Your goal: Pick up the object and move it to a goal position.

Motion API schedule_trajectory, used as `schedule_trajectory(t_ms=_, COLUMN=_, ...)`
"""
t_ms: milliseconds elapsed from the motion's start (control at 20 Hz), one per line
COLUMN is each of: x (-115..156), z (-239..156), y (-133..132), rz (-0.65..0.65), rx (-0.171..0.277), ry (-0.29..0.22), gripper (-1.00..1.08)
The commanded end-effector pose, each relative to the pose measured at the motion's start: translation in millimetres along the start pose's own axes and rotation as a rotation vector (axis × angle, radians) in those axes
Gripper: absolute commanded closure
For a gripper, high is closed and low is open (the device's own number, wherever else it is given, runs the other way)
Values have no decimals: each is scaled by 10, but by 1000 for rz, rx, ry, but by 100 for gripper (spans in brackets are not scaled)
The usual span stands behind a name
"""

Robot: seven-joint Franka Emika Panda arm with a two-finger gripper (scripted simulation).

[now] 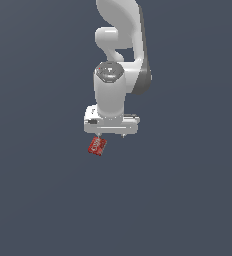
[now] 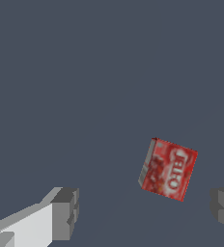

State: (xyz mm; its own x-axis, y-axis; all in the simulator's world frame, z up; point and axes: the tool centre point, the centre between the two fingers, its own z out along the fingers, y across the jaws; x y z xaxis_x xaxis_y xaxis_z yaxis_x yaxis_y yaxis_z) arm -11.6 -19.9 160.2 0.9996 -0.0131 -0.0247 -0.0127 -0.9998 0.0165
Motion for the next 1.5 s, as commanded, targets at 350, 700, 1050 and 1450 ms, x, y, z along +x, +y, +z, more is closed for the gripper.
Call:
schedule_trajectory(t_ms=350, x=-5, z=-109, y=222, rz=-3, rx=-24, ry=8, gripper=-92)
schedule_trajectory(t_ms=700, x=-10, z=-93, y=249, rz=3, rx=-25, ry=8, gripper=-92)
schedule_trajectory(t_ms=1050, x=-60, z=189, y=372, rz=79, rx=-8, ry=12, gripper=-92)
schedule_trajectory(t_ms=1450, x=-211, z=714, y=623, rz=230, rx=14, ry=19, gripper=-92)
